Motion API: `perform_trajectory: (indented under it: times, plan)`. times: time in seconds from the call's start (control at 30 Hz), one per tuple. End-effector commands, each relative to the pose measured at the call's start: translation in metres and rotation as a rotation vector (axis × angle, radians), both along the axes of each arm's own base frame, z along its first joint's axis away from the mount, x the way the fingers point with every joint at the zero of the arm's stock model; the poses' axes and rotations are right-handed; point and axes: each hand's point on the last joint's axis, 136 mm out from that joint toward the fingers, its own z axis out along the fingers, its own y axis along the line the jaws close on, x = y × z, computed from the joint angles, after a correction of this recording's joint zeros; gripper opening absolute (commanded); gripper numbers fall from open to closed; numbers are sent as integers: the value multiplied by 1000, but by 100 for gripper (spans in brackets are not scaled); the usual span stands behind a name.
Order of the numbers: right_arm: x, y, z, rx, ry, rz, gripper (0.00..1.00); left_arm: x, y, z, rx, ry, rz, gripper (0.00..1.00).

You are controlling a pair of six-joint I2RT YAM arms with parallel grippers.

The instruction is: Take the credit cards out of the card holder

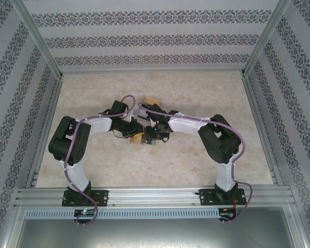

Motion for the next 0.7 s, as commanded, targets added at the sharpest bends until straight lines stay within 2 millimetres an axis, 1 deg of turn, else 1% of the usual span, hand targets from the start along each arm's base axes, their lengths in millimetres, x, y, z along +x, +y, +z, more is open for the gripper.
perform_trajectory:
  times: [0.0, 0.17, 0.23, 0.33, 0.43, 0.53, 0.67]
  plan:
    - [-6, -13, -20, -52, 29, -19, 29, -4, -11, 11, -71, -56, -70, 12]
    - [-6, -15, -20, -58, 17, -23, 29, -7, -3, 9, -22, -85, -87, 6]
    - [-6, -15, -19, -57, 11, -26, 29, -11, 1, 14, -3, -108, -116, 5]
    - [-4, -20, -17, -59, -10, -50, 28, -17, 13, 19, 74, -158, -161, 2]
    - [-4, -20, -14, -30, -36, -71, 28, -18, 26, 25, 154, -195, -173, 0]
    - [-2, -17, -6, 17, -67, -83, 30, -18, 39, 27, 208, -222, -162, 0]
    - [4, -9, 20, 115, -130, -92, 36, -16, 54, 32, 245, -229, -133, 0]
